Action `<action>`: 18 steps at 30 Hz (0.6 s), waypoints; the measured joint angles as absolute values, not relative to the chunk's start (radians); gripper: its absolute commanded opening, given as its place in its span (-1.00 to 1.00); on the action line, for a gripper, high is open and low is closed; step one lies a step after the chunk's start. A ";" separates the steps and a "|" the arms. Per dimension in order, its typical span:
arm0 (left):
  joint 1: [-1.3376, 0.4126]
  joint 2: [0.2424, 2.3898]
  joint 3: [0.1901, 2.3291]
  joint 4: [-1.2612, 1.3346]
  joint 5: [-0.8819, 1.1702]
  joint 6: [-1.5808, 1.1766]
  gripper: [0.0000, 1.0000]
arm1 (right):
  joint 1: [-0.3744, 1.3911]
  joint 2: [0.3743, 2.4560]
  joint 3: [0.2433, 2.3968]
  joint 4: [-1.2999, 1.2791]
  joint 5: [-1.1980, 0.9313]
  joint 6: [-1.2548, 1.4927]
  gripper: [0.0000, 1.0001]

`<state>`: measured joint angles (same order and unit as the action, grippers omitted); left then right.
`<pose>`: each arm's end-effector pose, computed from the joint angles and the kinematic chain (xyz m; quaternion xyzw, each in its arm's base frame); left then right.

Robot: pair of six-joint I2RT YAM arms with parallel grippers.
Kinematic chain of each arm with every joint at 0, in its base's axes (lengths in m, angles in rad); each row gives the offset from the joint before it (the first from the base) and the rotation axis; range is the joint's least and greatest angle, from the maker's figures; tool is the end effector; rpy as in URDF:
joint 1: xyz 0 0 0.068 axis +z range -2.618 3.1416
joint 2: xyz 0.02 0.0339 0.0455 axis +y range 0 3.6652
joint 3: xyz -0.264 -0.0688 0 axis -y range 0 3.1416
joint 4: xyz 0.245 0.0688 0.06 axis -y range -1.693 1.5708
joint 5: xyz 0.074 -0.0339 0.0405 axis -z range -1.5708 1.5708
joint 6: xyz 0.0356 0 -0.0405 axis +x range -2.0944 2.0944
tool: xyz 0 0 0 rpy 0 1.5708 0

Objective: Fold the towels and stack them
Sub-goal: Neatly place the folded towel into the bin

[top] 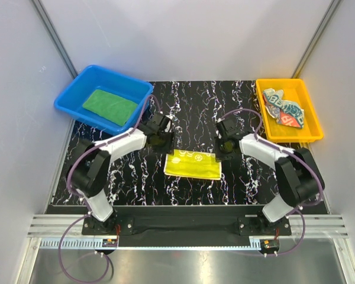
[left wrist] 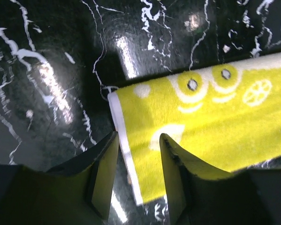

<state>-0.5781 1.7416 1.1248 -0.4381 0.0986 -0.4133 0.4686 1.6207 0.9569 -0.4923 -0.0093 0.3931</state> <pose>0.2941 -0.1961 0.1857 0.0920 0.9614 -0.1631 0.2015 0.2740 0.1391 0.1732 -0.0379 0.9778 0.0901 0.1851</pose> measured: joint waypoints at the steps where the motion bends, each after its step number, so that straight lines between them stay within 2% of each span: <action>1: -0.578 1.727 1.133 -0.461 0.096 -0.405 -0.06 | 0.469 1.598 0.959 -0.506 -0.014 0.393 -0.88; 5: -0.578 1.603 1.116 -0.508 0.083 -0.384 -0.02 | 0.468 1.489 0.951 -0.538 -0.050 0.407 -0.88; 11: -0.578 1.396 0.911 -0.433 0.145 -0.403 -0.02 | 0.469 1.362 0.794 -0.502 -0.133 0.459 -0.92; 18: -0.578 1.474 0.733 -0.387 0.225 -0.465 -0.03 | 0.468 1.374 0.655 -0.463 -0.175 0.508 -0.93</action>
<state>-0.5781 1.4738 0.7330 -0.3874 0.2253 -0.4648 0.4683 1.3739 0.6548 -0.4629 -0.1749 0.5079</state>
